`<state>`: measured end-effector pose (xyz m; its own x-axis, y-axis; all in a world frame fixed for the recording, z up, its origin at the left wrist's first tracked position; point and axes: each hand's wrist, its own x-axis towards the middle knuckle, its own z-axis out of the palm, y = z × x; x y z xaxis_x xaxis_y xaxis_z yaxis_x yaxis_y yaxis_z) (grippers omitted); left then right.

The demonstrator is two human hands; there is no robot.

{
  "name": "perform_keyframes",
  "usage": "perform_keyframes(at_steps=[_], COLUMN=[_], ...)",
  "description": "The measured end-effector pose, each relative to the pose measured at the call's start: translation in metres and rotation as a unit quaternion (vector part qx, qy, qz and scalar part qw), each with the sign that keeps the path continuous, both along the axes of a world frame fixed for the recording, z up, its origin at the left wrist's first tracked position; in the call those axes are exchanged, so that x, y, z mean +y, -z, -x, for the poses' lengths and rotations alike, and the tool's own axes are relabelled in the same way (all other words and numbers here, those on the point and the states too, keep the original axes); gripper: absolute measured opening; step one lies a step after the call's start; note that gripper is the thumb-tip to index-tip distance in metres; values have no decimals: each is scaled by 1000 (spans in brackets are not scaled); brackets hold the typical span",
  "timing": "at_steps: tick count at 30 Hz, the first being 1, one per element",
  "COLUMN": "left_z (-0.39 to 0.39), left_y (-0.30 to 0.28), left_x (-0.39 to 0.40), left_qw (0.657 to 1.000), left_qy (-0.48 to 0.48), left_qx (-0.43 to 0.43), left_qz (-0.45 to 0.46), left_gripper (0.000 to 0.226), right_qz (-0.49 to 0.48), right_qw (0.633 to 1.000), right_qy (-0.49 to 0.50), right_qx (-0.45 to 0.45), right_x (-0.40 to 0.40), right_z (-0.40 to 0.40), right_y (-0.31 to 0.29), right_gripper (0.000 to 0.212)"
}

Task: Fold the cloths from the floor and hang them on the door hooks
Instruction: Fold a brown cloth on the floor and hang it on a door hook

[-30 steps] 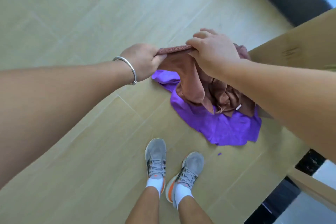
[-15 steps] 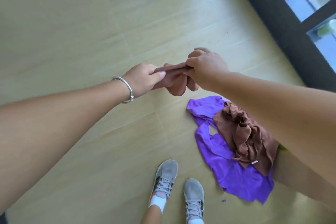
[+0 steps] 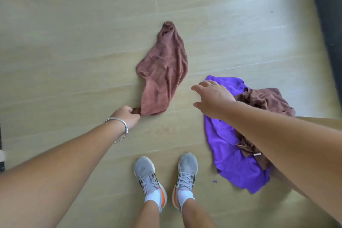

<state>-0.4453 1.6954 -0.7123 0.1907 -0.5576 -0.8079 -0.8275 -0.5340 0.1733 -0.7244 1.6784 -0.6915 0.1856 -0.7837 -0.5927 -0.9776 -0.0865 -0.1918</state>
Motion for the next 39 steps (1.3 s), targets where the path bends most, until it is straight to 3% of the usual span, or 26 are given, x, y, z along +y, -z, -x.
perform_keyframes(at_steps=[1, 3, 6, 15, 25, 31, 33, 35, 36, 38, 39], left_z=[-5, -16, -28, -58, -58, -50, -45, -34, -28, -19, -19], left_y=[7, 27, 58, 167, 324, 356, 349, 333, 321, 294, 280], left_x=[9, 25, 41, 60, 31, 31, 42, 54, 58, 62, 63], left_qw=[999, 983, 961, 935, 950, 935, 954, 983, 975, 905, 872], left_qy=[45, 174, 269, 332, 279, 273, 214, 45, -78, -283, -334], left_qx=[-13, -48, -60, -118, -95, -102, -67, 58, 153, 299, 339], left_qz=[0, -10, 5, 22, 98, 202, 200, 169, 141, 111, 112], left_gripper=[10, 44, 55, 47, 91, 52, 46, 40, 37, 37, 39], right_qz=[-8, -32, -59, -81, -46, 25, 28, 30, 30, 33, 34], right_qw=[1000, 999, 998, 996, 999, 998, 998, 998, 998, 997, 997], right_qy=[1, -2, -4, -31, -6, 59, 57, 55, 58, 67, 67], right_qx=[2, 10, 20, 13, -14, -22, -26, -25, -23, -14, -8], right_x=[9, 24, 40, 66, 87, 97, 102, 103, 101, 96, 93], right_z=[-3, -11, -26, -70, -86, -89, -89, -88, -87, -85, -85], right_y=[11, 33, 67, 168, 320, 358, 354, 347, 343, 337, 334], right_gripper=[54, 55, 55, 56, 52, 53, 52, 53, 54, 61, 69])
